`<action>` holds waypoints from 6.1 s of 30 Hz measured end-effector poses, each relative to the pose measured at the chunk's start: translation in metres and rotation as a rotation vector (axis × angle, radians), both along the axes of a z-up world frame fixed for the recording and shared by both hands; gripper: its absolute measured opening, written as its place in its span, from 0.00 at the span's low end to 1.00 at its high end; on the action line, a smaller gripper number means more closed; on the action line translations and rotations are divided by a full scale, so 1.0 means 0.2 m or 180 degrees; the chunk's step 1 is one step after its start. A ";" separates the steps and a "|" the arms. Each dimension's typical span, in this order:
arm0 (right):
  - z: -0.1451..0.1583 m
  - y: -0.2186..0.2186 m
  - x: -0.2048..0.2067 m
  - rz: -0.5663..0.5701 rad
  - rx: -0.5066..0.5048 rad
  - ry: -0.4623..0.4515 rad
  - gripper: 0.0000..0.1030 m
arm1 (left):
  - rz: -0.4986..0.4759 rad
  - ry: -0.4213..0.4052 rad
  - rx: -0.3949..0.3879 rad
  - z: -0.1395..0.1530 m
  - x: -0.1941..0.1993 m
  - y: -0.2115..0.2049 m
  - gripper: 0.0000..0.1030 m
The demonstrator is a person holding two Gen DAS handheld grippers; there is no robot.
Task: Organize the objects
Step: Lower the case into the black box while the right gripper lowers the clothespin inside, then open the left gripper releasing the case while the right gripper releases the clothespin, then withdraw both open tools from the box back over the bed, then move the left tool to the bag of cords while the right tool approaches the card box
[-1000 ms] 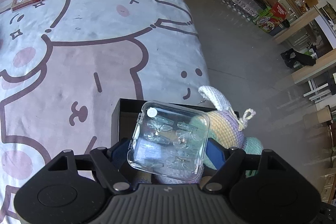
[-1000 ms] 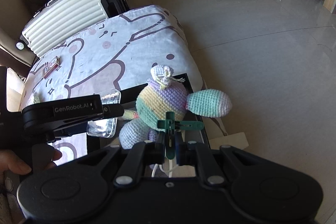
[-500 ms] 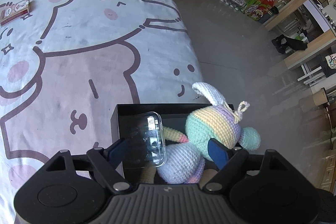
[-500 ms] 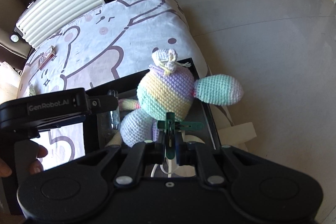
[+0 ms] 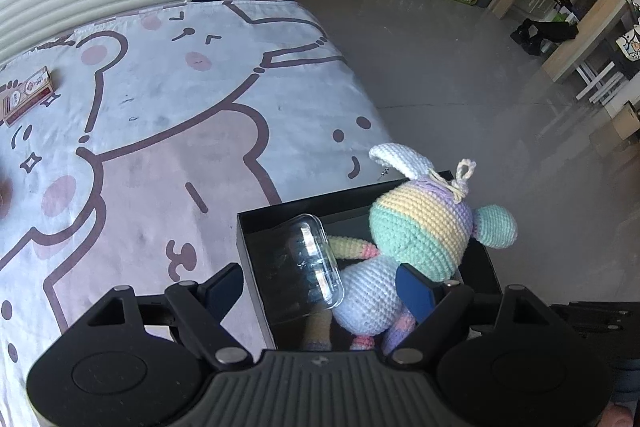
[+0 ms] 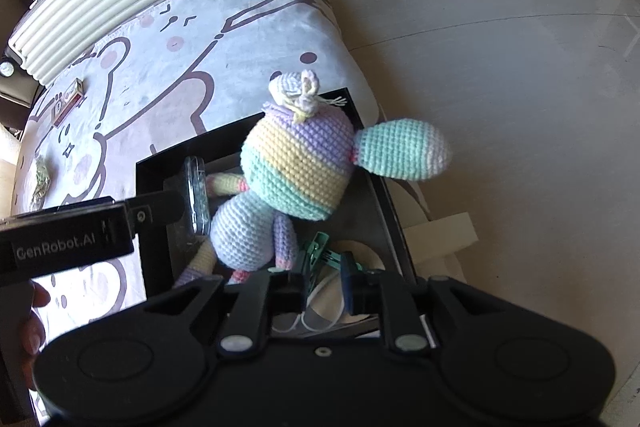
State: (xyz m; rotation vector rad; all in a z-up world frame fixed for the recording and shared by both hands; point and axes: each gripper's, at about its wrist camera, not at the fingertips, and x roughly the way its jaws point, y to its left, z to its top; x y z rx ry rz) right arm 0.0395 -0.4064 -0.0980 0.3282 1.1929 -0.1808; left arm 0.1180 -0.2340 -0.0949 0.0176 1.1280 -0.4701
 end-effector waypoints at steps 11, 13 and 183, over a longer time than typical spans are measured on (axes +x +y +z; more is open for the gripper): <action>0.11 -0.01 -0.05 -0.0094 -0.0091 -0.0217 0.20 | -0.0079 -0.0226 0.0142 0.09 -0.07 0.02 0.81; 0.14 -0.01 -0.07 -0.0121 -0.0101 -0.0277 0.21 | -0.0066 -0.0277 0.0167 0.12 -0.09 0.04 0.81; 0.32 1.14 0.70 0.1402 -0.0553 -0.1309 1.00 | 0.2371 -0.0835 0.0376 0.25 0.21 1.56 0.94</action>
